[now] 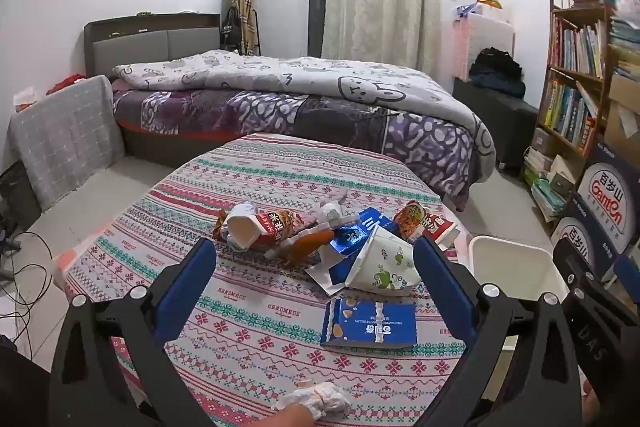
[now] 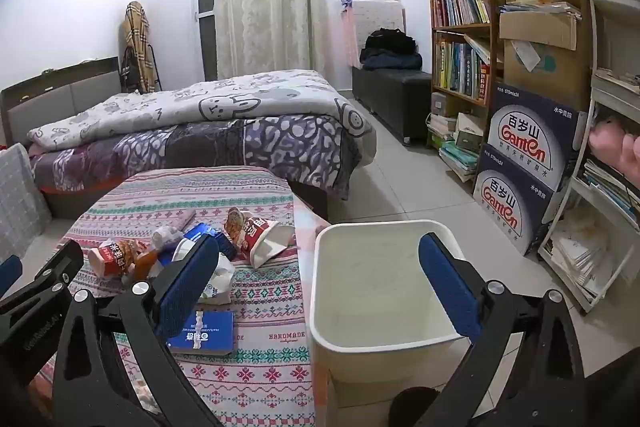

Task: Collect trash
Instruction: 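Move both tools over the trash on the table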

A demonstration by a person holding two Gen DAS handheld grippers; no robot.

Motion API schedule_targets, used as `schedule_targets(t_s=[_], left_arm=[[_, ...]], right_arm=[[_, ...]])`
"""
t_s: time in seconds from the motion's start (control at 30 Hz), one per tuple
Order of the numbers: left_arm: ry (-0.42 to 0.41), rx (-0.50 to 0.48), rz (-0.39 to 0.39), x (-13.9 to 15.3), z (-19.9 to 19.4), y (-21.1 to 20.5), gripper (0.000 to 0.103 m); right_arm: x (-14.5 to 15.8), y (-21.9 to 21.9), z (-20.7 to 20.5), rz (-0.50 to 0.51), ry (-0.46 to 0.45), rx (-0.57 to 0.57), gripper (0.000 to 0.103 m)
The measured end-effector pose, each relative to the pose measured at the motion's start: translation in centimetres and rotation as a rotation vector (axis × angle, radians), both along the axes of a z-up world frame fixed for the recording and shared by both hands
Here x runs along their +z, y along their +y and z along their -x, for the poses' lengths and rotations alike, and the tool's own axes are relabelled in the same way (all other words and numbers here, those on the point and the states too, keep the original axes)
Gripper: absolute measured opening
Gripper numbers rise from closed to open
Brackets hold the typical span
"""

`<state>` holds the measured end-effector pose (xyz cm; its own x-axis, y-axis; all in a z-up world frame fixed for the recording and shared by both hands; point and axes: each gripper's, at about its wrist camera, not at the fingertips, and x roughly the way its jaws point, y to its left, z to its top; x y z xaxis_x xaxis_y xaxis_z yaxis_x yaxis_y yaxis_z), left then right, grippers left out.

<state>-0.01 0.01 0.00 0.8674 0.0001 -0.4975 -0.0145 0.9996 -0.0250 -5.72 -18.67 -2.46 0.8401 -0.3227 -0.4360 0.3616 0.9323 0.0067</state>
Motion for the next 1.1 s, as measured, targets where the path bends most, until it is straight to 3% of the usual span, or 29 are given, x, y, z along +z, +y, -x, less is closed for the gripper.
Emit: schedule_targets(t_s=[1.1], left_arm=[[0.019,-0.018,-0.027,-1.2,-0.3,-0.8,0.096]], right_arm=[[-1.4,-0.3,0.5,-0.016,0.019,-0.015,0.096]])
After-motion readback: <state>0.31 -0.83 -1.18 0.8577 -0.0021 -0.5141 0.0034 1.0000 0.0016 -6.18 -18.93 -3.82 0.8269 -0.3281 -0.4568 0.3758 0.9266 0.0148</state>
